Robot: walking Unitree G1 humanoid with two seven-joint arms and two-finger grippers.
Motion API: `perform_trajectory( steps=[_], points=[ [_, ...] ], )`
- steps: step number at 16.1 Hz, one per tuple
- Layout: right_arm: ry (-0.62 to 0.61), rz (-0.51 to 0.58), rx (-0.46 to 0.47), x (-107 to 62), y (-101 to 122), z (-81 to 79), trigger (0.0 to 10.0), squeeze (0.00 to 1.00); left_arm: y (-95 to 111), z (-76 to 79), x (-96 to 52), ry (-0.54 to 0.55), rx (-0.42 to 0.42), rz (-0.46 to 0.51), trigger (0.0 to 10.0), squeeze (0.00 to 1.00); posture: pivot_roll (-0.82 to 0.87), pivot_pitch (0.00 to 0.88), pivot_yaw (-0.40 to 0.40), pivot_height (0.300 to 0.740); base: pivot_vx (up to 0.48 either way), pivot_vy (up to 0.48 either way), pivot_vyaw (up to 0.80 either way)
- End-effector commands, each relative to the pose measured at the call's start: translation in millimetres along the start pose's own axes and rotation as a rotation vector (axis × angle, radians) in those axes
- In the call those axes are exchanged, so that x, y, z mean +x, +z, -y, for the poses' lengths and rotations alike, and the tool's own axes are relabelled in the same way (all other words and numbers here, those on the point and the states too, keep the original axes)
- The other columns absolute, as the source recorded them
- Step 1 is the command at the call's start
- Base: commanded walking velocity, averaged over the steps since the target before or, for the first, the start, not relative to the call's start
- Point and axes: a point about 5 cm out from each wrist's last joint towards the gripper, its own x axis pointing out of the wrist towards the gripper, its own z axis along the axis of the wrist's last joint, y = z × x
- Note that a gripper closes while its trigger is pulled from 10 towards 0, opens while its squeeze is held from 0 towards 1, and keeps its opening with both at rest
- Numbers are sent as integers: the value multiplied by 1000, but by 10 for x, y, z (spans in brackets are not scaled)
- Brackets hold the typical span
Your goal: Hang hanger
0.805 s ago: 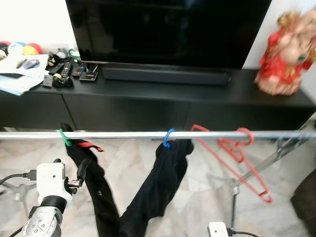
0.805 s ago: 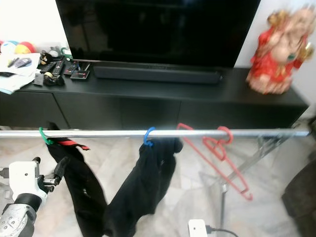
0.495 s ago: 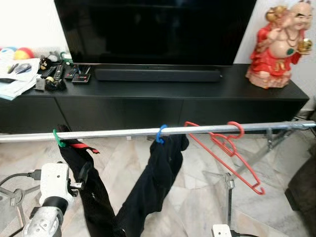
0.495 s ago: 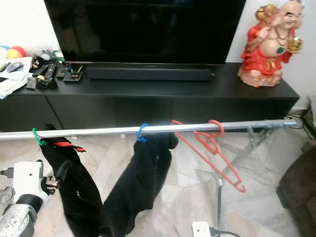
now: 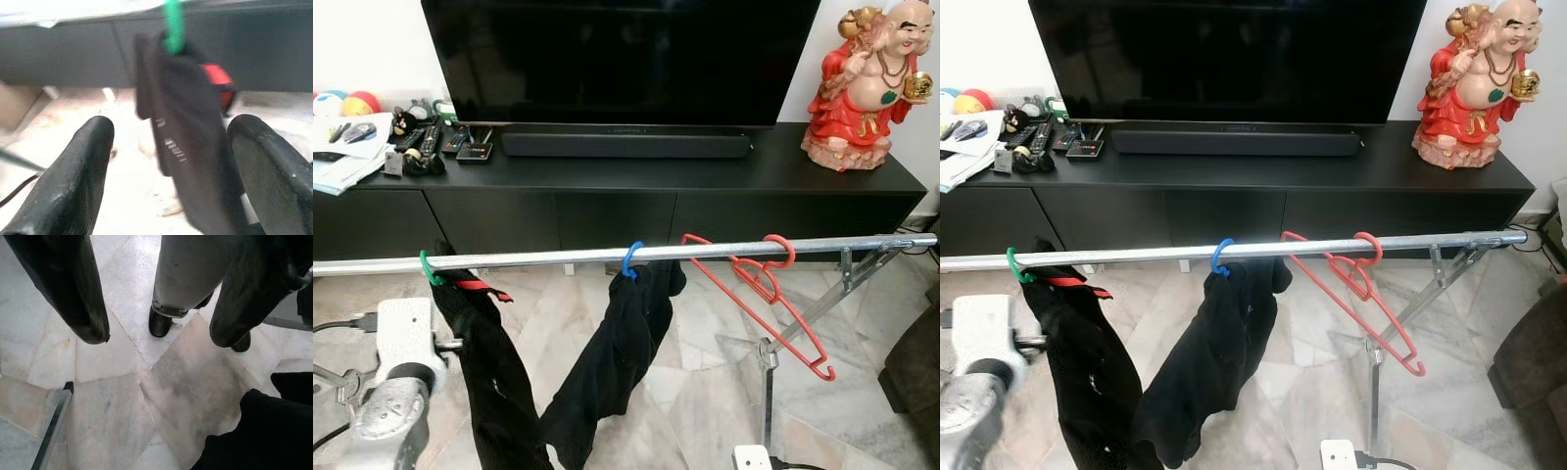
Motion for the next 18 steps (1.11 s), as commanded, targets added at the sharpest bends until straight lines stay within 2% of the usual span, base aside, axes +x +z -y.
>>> perform_trajectory(
  steps=[1,6,8,9,10,11,14,18],
  points=[
    [-1,-21,10,-7,-54,3,10000,0,-62,-99,36,52,-7,-56,10000,0,3,100,-8,740,0,0,0],
    [-1,-20,12,-7,-56,0,10000,0,-136,9,168,-30,-31,-113,10000,0,-6,100,-8,740,0,0,0],
    [-2,-20,13,-7,-56,2,10000,0,-132,82,231,-96,-47,-78,10000,0,-6,103,-11,740,0,0,0],
    [-3,-21,13,-7,-57,3,10000,0,-139,75,240,-88,-40,-79,10000,0,-8,104,-11,740,0,0,0],
    [-3,-21,14,-8,-58,5,10000,0,-146,57,252,-71,-39,-78,4235,0,-11,105,-11,740,0,0,0],
    [-4,-21,14,-8,-59,7,10000,0,-143,45,257,-64,-48,-70,0,0,-11,106,-12,740,0,0,0],
    [-4,-21,11,-8,-58,11,10000,0,-134,15,272,-67,-53,-46,0,0,-8,109,-14,740,0,0,0],
    [-5,-20,13,-7,-53,10,10000,0,-138,52,274,-108,-61,-21,0,0,-11,110,-13,740,0,0,0]
  ],
)
